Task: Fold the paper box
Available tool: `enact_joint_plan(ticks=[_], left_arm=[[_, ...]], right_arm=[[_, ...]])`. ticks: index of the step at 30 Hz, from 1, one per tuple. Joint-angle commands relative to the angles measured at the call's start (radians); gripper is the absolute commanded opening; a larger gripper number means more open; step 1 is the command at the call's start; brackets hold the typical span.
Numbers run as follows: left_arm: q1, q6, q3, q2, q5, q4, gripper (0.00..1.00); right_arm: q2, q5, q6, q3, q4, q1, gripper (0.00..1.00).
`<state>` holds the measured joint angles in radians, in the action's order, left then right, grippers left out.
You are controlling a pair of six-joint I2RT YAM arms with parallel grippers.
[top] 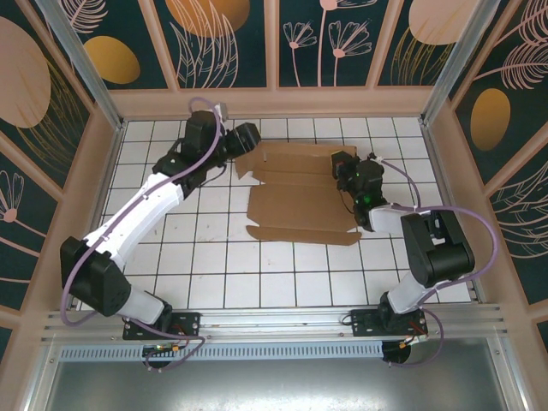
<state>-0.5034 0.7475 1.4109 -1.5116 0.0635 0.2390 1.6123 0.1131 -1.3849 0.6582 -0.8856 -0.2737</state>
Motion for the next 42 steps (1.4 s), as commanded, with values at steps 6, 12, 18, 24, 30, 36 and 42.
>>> enact_joint_plan(ticks=[6, 12, 18, 24, 30, 36, 42], left_arm=[[0.003, -0.130, 0.214, -0.304, 0.050, 0.211, 0.66], [0.029, -0.143, 0.212, -0.343, -0.001, 0.221, 0.66], [0.064, -0.102, 0.118, -0.347, 0.087, 0.109, 0.66], [0.065, -0.045, 0.068, -0.353, 0.237, -0.035, 0.64], [0.065, 0.069, -0.026, -0.359, 0.377, -0.230, 0.59], [0.065, 0.122, -0.062, -0.369, 0.419, -0.328, 0.52], [0.066, 0.090, -0.051, -0.344, 0.390, -0.288, 0.60]], right_arm=[[0.001, 0.080, 0.034, -0.025, -0.009, 0.023, 0.04], [0.011, 0.097, 0.036, -0.016, -0.010, 0.024, 0.05], [0.010, 0.106, 0.041, -0.013, -0.003, 0.025, 0.05], [0.023, 0.127, 0.032, 0.001, -0.012, 0.025, 0.05], [0.048, 0.144, 0.010, 0.009, -0.038, 0.016, 0.05], [0.073, 0.161, -0.010, 0.014, -0.071, 0.007, 0.04], [0.066, 0.166, -0.006, 0.016, -0.070, 0.007, 0.04]])
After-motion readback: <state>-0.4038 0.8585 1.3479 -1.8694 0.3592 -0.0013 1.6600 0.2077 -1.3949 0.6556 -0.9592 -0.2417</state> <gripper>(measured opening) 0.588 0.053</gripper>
